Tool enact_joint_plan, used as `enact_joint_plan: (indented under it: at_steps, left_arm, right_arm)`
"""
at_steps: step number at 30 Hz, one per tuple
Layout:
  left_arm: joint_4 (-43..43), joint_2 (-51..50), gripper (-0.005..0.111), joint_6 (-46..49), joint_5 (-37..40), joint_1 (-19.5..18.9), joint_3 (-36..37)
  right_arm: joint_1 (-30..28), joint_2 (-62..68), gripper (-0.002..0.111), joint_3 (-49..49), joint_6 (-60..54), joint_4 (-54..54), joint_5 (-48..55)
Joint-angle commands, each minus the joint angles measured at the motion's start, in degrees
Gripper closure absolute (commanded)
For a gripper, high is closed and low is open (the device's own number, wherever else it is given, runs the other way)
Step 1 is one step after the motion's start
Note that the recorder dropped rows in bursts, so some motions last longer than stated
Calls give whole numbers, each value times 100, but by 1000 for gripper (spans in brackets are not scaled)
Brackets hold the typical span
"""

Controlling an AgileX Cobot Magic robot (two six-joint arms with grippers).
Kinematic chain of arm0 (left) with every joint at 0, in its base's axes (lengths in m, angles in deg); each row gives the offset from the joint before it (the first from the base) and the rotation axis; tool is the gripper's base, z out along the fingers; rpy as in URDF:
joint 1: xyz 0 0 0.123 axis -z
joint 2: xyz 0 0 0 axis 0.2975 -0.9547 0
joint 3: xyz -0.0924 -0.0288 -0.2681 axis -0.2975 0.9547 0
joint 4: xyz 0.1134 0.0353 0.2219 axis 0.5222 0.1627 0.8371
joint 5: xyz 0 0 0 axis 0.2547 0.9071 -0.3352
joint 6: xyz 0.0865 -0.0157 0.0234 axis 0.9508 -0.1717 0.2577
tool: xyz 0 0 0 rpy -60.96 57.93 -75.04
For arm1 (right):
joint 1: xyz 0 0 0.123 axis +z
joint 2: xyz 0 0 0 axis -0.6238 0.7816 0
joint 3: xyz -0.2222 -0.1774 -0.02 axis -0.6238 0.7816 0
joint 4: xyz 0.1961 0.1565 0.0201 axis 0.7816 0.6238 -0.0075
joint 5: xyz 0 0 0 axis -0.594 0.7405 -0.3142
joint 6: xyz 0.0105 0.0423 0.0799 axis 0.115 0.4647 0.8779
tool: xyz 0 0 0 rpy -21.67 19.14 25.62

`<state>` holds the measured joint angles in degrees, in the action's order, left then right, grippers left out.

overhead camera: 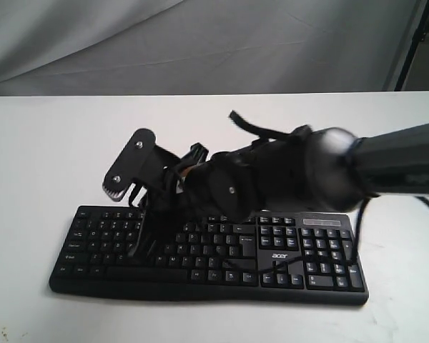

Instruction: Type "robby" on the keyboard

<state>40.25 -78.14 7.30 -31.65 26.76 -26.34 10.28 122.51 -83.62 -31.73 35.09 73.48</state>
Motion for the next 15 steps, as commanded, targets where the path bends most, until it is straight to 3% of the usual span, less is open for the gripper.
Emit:
enact_joint_plan:
  at_steps: [1, 5, 8, 10, 15]
  left_arm:
    - [27, 20, 107, -16, -42, 36, 25]
    - [27, 20, 107, -16, -42, 36, 25]
    - [27, 20, 107, -16, -42, 36, 25]
    - [27, 20, 107, -16, -42, 36, 25]
    - [27, 20, 107, -16, -42, 36, 25]
  right_arm:
    - [-204, -1106, 108, 759, 55, -27, -82]
    - [-467, -2448, 108, 1881, 235, 88, -380]
    - [-777, -3802, 108, 3323, 342, 1270, -1488]
    - [-777, -4212, 108, 3800, 342, 1483, -2003]
    - [-777, -4425, 108, 3972, 342, 1633, -2809]
